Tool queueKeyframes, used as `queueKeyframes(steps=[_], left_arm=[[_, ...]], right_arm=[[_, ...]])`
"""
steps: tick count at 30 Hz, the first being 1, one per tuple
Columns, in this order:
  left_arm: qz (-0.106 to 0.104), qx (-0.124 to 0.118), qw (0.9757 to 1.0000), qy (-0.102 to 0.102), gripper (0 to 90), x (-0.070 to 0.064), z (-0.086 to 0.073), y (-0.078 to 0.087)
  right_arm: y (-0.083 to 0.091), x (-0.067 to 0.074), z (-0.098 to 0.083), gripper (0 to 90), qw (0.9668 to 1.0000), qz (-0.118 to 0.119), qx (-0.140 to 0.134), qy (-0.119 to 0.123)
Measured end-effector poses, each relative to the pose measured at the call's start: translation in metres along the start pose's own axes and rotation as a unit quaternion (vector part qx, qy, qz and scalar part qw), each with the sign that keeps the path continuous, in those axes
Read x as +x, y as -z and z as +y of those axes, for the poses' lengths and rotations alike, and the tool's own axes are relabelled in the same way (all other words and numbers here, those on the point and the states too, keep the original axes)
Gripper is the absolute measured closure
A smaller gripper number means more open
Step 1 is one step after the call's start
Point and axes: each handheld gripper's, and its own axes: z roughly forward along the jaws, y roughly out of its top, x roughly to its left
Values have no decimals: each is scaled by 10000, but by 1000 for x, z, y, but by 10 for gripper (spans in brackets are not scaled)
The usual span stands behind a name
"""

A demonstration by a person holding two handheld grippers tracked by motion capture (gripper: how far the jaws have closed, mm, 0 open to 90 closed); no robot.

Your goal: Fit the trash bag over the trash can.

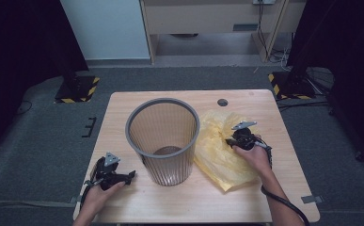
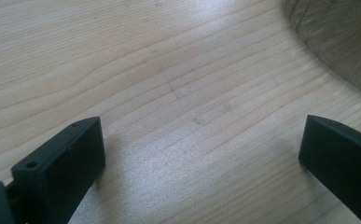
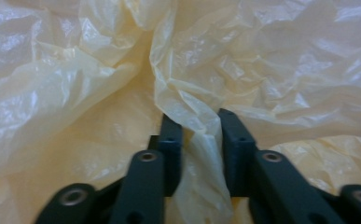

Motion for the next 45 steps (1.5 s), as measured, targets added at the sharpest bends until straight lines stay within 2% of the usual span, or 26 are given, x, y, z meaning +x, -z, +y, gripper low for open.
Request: queueKeyframes(steps=[2, 5, 13, 15, 20, 24, 31, 35, 37, 38, 45], left_arm=[[0, -1, 10000, 2, 0, 0, 0, 0], [0, -2, 10000, 2, 0, 0, 0, 0], [6, -9, 10000, 7, 0, 0, 0, 0], [10, -10, 10000, 12, 0, 0, 0, 0], [9, -9, 10000, 12, 0, 0, 0, 0], [9, -9, 10000, 14, 0, -1, 0, 0], [12, -10, 10000, 16, 0, -1, 0, 0], [12, -6, 10000, 15, 0, -1, 0, 0], [13, -9, 10000, 18, 0, -1, 0, 0], [14, -10, 10000, 19, 0, -1, 0, 0], [13, -7, 10000, 18, 0, -1, 0, 0]], right_arm=[[1, -1, 0, 868, 10000, -28, 20, -65], [5, -2, 0, 880, 9998, -21, 15, -181], [16, -5, 5, 888, 9998, 5, -77, -182], [18, -6, 6, 891, 9997, 38, -57, -247], [27, -10, 7, 895, 9988, 131, -219, -410], [42, -17, 9, 896, 9971, 197, -433, -593], [63, -23, 11, 896, 9961, 206, -599, -613], [76, -27, 11, 897, 9933, 331, -801, -764], [79, -27, 11, 897, 9929, 349, -827, -778], [83, -29, 12, 897, 9912, 450, -928, -831], [99, -32, 12, 897, 9878, 600, -1117, -902]])
